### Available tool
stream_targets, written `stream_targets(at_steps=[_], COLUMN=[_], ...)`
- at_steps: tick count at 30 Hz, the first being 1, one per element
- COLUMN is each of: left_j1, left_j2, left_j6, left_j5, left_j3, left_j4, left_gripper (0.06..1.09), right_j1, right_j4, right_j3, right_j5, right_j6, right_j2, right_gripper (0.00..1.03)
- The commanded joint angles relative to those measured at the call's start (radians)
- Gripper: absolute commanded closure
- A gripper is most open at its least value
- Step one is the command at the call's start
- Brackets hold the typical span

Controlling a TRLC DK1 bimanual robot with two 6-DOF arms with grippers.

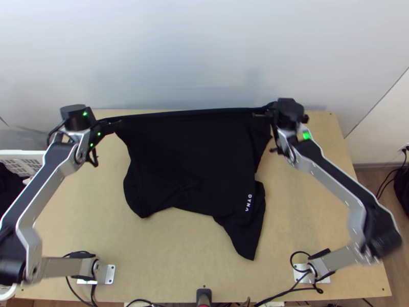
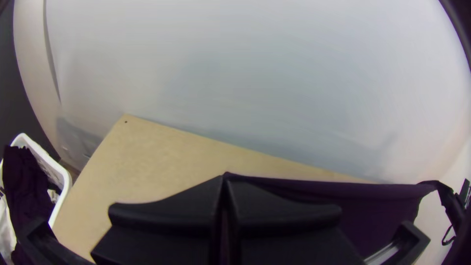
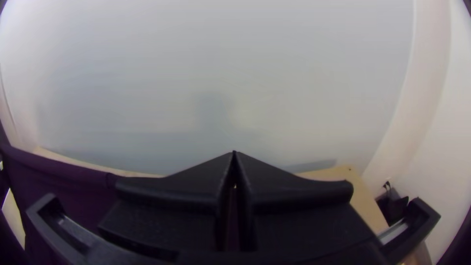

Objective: Fold the t-shirt

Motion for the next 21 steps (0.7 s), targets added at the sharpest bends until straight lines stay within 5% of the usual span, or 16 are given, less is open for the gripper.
stream_targets(at_steps=[1, 18, 20, 21], left_j1=[0.046, 0.048, 0.048, 0.048], left_j2=[0.231, 0.506, 0.506, 0.506], left_j6=[-0.092, -0.210, -0.230, -0.247], left_j5=[0.019, 0.091, 0.091, 0.091], left_j3=[0.102, 0.328, 0.329, 0.329], left_j4=[0.035, 0.008, 0.001, -0.010], left_gripper=[1.05, 1.05, 1.00, 0.88], right_j1=[-0.058, -0.089, -0.086, -0.084], right_j4=[-0.153, -0.590, -0.592, -0.592], right_j3=[0.294, 0.785, 0.796, 0.803], right_j5=[-0.069, -0.299, -0.303, -0.303], right_j6=[0.158, 0.463, 0.472, 0.472], right_j2=[0.309, 0.671, 0.671, 0.671], right_gripper=[1.00, 1.00, 1.00, 1.00])
